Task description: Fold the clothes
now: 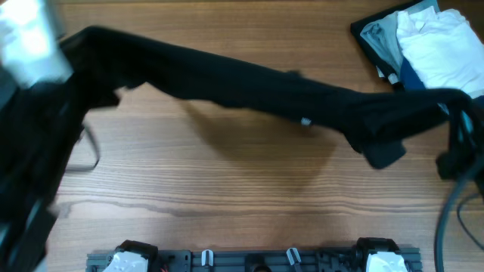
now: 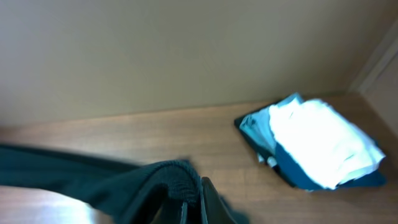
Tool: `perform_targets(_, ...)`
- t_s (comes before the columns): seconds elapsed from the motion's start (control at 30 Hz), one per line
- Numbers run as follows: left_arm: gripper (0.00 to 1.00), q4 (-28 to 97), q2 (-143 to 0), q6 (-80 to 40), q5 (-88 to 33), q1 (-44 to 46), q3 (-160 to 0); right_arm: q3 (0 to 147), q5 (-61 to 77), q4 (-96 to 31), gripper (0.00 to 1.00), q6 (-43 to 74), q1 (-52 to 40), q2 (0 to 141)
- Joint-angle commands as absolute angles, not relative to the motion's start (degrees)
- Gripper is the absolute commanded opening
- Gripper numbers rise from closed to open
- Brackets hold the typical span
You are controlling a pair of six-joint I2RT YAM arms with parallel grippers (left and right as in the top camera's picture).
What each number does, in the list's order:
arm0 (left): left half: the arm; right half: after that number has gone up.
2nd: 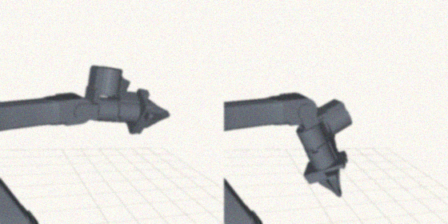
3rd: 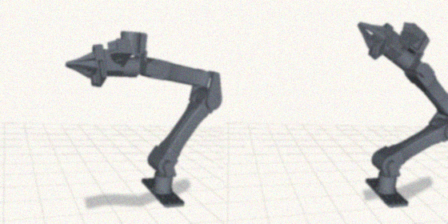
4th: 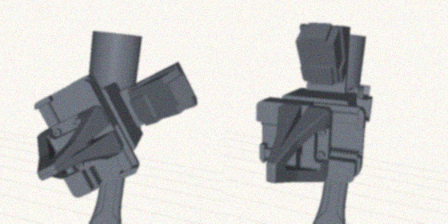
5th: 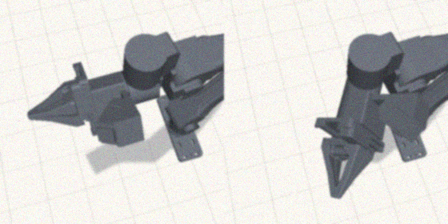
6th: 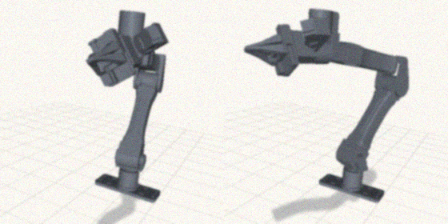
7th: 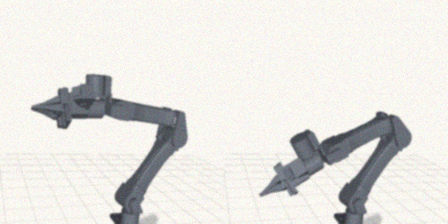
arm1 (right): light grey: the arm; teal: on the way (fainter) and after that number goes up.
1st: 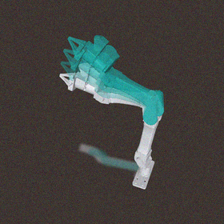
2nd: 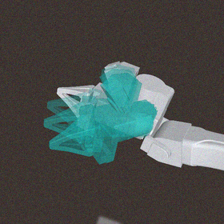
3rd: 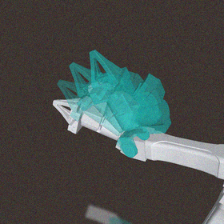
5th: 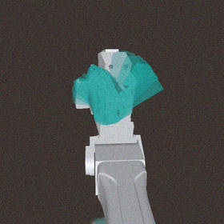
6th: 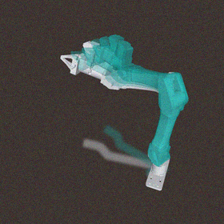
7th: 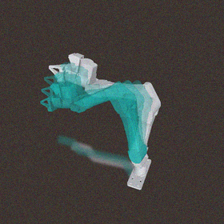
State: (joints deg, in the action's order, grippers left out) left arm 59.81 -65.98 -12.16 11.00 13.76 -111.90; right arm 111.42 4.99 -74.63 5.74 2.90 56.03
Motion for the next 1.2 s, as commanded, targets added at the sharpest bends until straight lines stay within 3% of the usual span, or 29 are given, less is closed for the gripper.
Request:
perform_targets(0.0, 0.04, 59.42, -65.17, -12.21, 18.35, 13.52, -111.87, 111.46, 2.42, -73.25, 0.04, 5.93, 3.07, 56.51)
perform_targets(0.23, 0.04, 57.82, -76.12, -12.19, 18.28, 12.67, -111.87, 111.46, 9.23, -64.99, 0.04, 2.52, 3.07, 68.27)
perform_targets(0.33, 0.04, 51.18, -84.42, -10.70, 18.28, 10.37, -111.87, 111.46, 9.28, -57.25, 0.04, -0.12, 3.07, 77.80)
perform_targets(0.53, 0.04, 19.75, -101.16, -2.55, 15.14, 7.64, -111.87, 111.48, 15.27, -22.61, 0.04, 5.43, 2.92, 97.56)
perform_targets(0.7, 0.04, 2.00, -103.39, 4.12, 13.08, 8.97, -111.90, 112.07, 17.02, -6.35, 0.04, 11.94, 2.87, 98.78)
perform_targets(0.9, 0.04, -0.21, -103.22, 4.08, 11.14, 8.34, -111.87, 114.87, 16.93, -5.52, 0.04, 9.39, 2.87, 98.78)
perform_targets(1.17, 0.04, 25.28, -106.96, 3.86, 9.82, 8.25, -111.85, 114.80, 17.06, -30.24, 0.04, -0.14, -0.67, 104.03)
